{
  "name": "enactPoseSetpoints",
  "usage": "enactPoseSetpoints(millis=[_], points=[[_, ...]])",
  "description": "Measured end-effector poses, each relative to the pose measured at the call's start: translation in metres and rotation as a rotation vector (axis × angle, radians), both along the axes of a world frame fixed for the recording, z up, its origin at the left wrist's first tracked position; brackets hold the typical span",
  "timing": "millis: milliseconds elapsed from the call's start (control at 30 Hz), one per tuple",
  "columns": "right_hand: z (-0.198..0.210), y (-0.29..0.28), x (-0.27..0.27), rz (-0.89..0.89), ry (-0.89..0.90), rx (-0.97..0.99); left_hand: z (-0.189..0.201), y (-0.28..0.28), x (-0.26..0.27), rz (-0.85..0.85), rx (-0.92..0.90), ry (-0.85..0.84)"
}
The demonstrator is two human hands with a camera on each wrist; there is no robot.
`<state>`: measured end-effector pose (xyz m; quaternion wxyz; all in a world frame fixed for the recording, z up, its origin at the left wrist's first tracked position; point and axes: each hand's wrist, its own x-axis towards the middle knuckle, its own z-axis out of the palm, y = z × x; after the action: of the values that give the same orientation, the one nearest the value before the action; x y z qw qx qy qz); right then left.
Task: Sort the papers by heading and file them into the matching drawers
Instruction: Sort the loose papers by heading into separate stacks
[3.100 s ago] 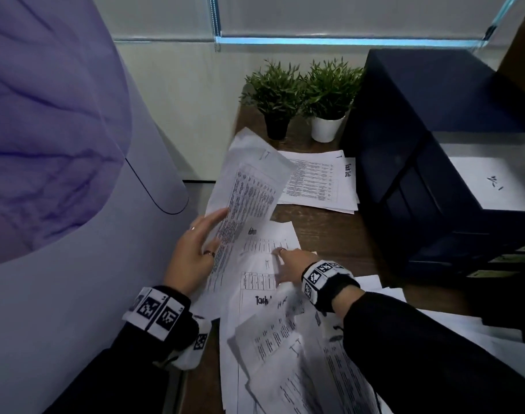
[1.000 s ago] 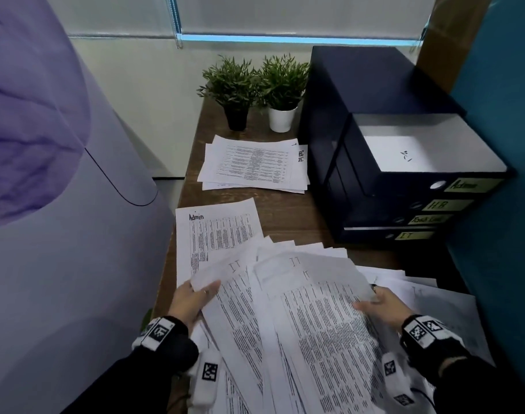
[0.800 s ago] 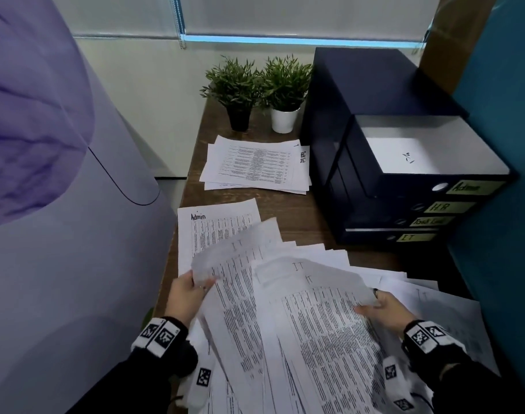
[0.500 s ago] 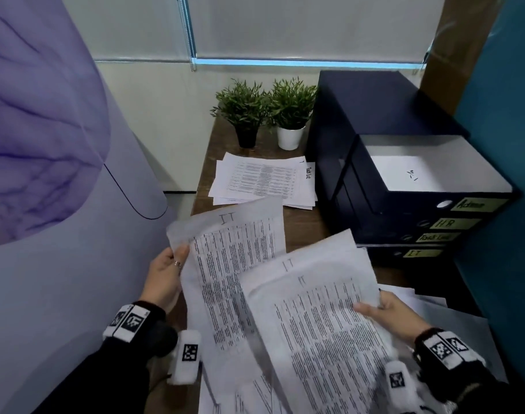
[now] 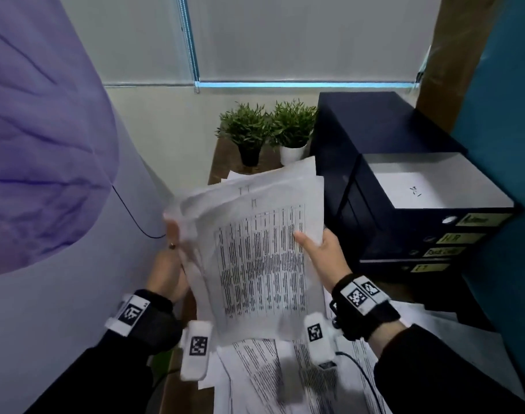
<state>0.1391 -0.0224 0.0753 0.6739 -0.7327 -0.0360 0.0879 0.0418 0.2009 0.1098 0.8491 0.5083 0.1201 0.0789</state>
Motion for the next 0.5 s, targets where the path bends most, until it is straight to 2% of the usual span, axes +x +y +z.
enactPoseSetpoints(millis=[67, 167, 200, 267, 333, 400, 500], points=[[0.005, 0.007, 0.000, -0.073, -0.074, -0.006, -0.011, 0.003, -0.004, 0.005, 0.184, 0.021], [0.025, 0.014, -0.005, -0.164, -0.238, 0.014, -0.013, 0.002, -0.001, 0.072, 0.578, 0.080], [0.033, 0.015, -0.006, -0.168, -0.290, 0.051, -0.010, 0.000, 0.002, 0.135, 0.624, 0.087], [0.045, 0.016, -0.009, -0.167, -0.349, 0.153, 0.000, -0.006, 0.010, 0.325, 0.603, 0.048], [0.044, 0.013, -0.007, -0.167, -0.367, 0.198, 0.008, -0.012, 0.016, 0.441, 0.547, -0.025], [0.035, 0.007, -0.005, -0.140, -0.362, 0.139, 0.004, -0.014, 0.021, 0.398, 0.519, -0.057], [0.012, 0.003, -0.006, -0.030, -0.258, 0.063, -0.024, -0.017, 0.023, 0.135, 0.488, 0.096]])
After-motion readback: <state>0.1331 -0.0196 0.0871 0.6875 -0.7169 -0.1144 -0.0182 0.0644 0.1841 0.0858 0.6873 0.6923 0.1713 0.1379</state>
